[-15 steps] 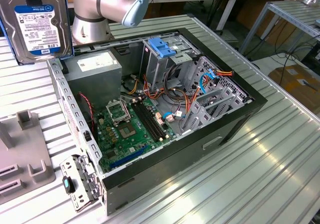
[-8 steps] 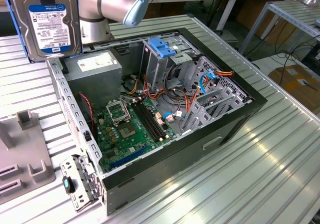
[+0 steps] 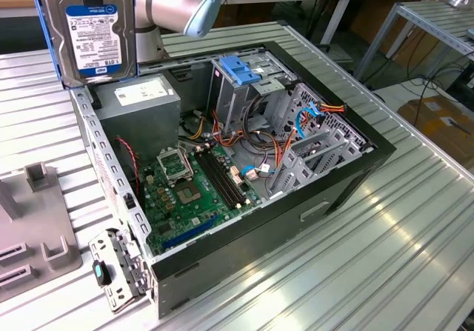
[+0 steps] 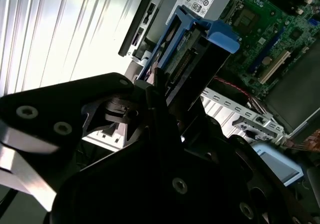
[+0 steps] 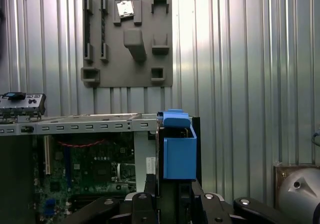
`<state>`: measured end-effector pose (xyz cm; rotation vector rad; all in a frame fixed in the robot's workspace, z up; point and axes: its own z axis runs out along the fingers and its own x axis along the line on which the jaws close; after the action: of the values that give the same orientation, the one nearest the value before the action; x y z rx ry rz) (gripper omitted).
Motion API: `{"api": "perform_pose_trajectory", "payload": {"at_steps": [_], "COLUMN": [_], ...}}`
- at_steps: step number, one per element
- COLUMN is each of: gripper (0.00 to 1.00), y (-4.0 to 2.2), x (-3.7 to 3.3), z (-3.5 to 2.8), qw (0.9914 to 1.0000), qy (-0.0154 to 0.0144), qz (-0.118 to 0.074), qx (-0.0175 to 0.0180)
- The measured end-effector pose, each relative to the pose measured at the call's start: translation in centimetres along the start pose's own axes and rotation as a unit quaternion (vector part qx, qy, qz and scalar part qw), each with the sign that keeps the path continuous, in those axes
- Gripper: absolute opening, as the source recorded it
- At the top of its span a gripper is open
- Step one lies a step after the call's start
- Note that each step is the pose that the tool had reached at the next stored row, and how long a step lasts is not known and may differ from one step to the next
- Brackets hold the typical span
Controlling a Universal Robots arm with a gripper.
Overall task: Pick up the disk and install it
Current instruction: 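Pick up the disk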
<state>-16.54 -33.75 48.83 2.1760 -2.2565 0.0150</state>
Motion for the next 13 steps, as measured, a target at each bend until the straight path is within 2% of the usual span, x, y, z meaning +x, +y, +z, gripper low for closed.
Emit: {"api": "perform_pose_trajectory", "payload": {"at_steps": [9,11,13], "gripper": [0.35,0.35,0.35], "y": [-2.42,-4.49,-5.13], "x": [-0.09,-0.17,-0.2], "z": [0.0,0.01,0.01], "qw": [1.0,1.0,1.0], "qy": [0.0,0.0,0.0], "qz": [0.0,0.0,0.0], "qx": [0.0,0.0,0.0]}}
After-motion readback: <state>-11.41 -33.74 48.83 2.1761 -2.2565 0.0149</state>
